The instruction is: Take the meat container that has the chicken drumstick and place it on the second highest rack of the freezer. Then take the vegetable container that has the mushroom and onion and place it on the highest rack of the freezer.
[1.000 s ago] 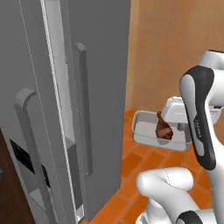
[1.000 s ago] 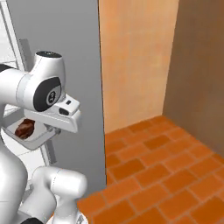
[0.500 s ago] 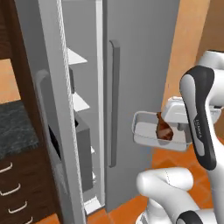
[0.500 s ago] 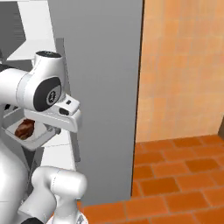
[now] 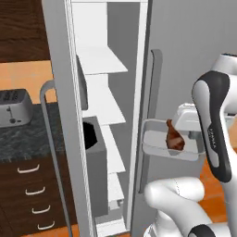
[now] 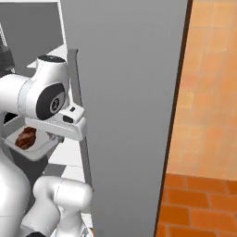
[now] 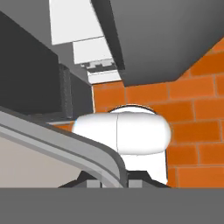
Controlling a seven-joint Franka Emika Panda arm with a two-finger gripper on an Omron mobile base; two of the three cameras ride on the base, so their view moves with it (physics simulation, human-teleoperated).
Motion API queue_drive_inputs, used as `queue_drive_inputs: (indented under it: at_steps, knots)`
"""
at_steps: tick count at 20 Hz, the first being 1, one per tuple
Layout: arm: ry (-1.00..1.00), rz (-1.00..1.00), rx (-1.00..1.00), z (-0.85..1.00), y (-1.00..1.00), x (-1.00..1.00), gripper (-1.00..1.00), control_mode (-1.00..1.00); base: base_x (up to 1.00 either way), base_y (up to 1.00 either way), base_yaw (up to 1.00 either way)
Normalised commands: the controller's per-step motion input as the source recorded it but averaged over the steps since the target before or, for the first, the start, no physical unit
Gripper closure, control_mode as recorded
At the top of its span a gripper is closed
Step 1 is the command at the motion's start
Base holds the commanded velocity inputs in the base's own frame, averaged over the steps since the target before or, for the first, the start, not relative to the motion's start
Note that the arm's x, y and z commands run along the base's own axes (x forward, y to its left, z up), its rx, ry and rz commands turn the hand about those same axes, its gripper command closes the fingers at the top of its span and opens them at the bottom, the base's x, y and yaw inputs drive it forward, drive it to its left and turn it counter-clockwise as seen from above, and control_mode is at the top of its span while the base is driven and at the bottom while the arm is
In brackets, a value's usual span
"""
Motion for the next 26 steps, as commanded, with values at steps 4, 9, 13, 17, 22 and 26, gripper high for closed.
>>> queue_drive_inputs:
  at_steps: [4,9,13,17,22,26]
  knots:
    - [0.00,0.00,0.00,0.00,0.00,0.00,1.00,1.00,0.52,-0.10,0.22]
    - [0.00,0.00,0.00,0.00,0.00,0.00,1.00,1.00,0.40,-0.02,0.34]
    - [0.00,0.00,0.00,0.00,0.00,0.00,1.00,1.00,0.43,-0.09,0.41]
    - [0.02,-0.04,0.21,0.01,0.00,0.00,1.00,-1.00,0.02,0.00,0.06]
    - [0.01,-0.63,0.13,-0.11,0.20,0.13,1.00,-1.00,0.00,0.00,0.00]
    - [0.00,-0.79,0.01,-0.13,0.34,0.30,1.00,-1.00,0.00,0.00,0.00]
